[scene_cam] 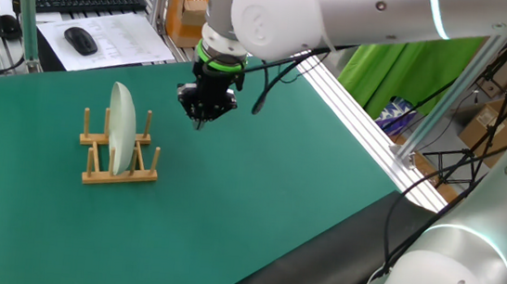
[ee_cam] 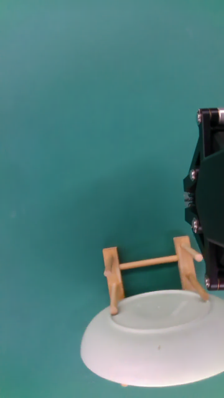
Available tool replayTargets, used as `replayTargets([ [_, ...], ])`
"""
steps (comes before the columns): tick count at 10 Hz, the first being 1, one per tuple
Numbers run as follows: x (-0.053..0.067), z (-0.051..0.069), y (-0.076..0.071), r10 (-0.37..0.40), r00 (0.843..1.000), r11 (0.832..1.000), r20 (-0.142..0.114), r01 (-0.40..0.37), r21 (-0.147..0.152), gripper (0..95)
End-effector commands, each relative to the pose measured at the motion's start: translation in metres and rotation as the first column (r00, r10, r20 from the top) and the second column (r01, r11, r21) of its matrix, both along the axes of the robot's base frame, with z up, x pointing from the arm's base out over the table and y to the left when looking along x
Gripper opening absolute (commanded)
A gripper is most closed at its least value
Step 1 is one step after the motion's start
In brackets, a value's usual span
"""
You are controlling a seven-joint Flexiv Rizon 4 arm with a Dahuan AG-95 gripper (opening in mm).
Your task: Take the dish off the dish rack
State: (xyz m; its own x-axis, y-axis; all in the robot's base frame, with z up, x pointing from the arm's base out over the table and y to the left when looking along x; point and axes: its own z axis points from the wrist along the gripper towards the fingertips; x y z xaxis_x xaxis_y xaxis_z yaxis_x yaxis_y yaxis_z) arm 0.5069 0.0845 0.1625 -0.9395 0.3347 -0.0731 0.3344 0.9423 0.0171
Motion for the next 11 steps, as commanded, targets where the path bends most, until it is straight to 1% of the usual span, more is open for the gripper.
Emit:
replayTargets([
  [1, 0.0012, -0.0001, 0.0, 0.057, 0.998, 0.998, -0.005, -0.057, 0.007, 0.0],
  [2, 0.0012, -0.0001, 0.0, 0.101, 0.995, 0.995, -0.005, -0.101, 0.004, 0.0],
  [4, 0.0012, -0.0001, 0.0, 0.203, 0.979, 0.979, -0.002, -0.203, 0.009, 0.0],
  [5, 0.0012, -0.0001, 0.0, 0.242, 0.97, 0.97, 0.003, -0.242, 0.027, 0.0],
  [6, 0.0012, -0.0001, 0.0, 0.25, 0.968, 0.967, 0.005, -0.25, 0.039, 0.0],
  [9, 0.0012, -0.0001, 0.0, 0.271, 0.963, 0.962, 0.008, -0.271, 0.025, 0.0],
  [10, 0.0012, -0.0001, 0.0, 0.28, 0.96, 0.96, 0.009, -0.28, 0.033, 0.0],
  [11, 0.0012, -0.0001, 0.0, 0.267, 0.964, 0.961, 0.018, -0.267, 0.066, 0.0],
])
